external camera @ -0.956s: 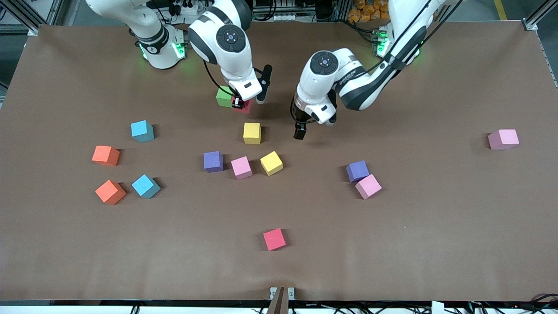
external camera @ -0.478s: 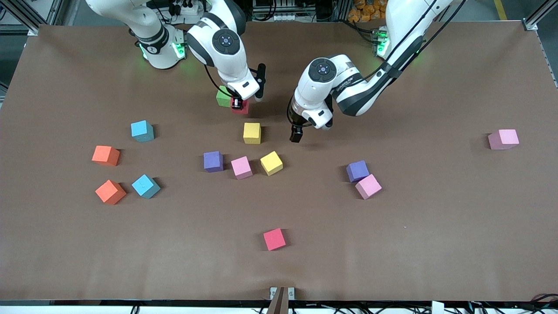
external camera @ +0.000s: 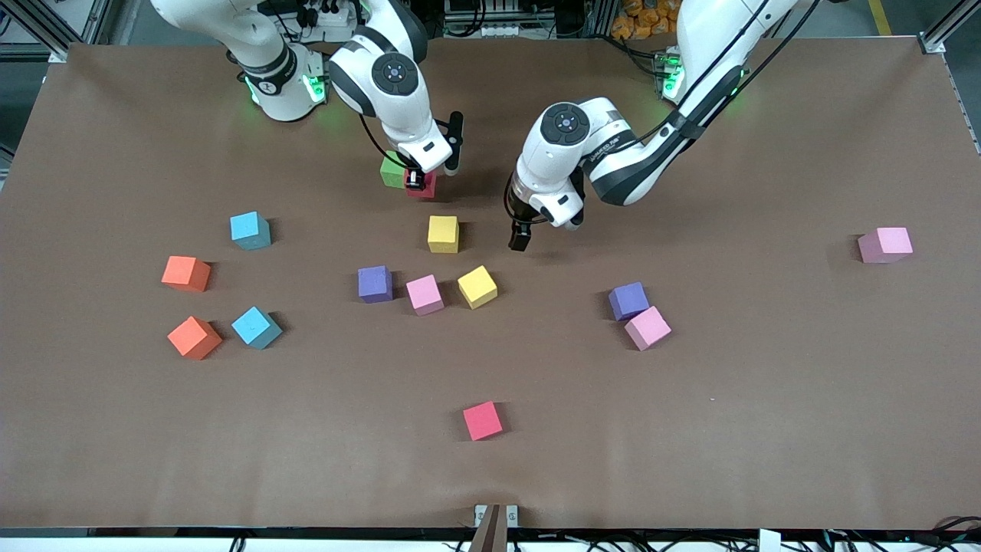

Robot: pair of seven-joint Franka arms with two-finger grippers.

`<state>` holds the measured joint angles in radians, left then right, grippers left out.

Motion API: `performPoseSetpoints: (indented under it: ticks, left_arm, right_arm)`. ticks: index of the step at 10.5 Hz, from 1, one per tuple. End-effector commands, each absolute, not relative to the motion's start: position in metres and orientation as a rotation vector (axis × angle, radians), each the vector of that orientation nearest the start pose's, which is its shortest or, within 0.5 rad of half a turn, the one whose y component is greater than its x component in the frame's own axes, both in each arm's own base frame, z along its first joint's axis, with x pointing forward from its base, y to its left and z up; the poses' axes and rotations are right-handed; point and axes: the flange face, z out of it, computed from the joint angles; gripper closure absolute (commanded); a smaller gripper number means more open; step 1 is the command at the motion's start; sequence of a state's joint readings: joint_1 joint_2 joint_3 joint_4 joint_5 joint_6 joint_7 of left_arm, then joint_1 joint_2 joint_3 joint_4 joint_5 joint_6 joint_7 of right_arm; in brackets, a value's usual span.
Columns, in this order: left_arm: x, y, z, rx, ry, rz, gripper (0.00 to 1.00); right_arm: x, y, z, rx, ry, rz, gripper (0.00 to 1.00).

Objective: Form number 2 with 11 blocks

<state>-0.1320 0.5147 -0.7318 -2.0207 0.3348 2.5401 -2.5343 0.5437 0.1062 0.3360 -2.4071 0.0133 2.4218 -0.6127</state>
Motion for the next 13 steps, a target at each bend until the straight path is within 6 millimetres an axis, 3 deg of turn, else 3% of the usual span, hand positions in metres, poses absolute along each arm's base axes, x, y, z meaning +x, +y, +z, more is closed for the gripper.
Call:
performPoseSetpoints:
  ticks: [1, 3, 6, 13]
  left_arm:
    - [0.414, -0.462, 0.268, -2.445, -2.216, 0.221, 0.00]
    - [0.415, -0.462, 0.269, -2.443, -2.221, 0.222, 0.00]
    - [0.415, -0.465, 0.265, -2.443, -2.214, 0.231, 0.00]
    - [0.414, -0.466, 0.265, -2.447, -2.210, 0.231, 0.00]
  right_arm:
    - [0.290, 0.377, 0.263, -2.328, -2.082, 0.112, 1.00]
    - [0.276, 0.385, 0.260, -2.344, -2.067, 0.122, 1.00]
    - [0.268, 0.375, 0.246, -2.345, -2.061, 0.101, 1.00]
    - [0.268, 0.368, 0.229, -2.357, -2.028, 0.087, 1.00]
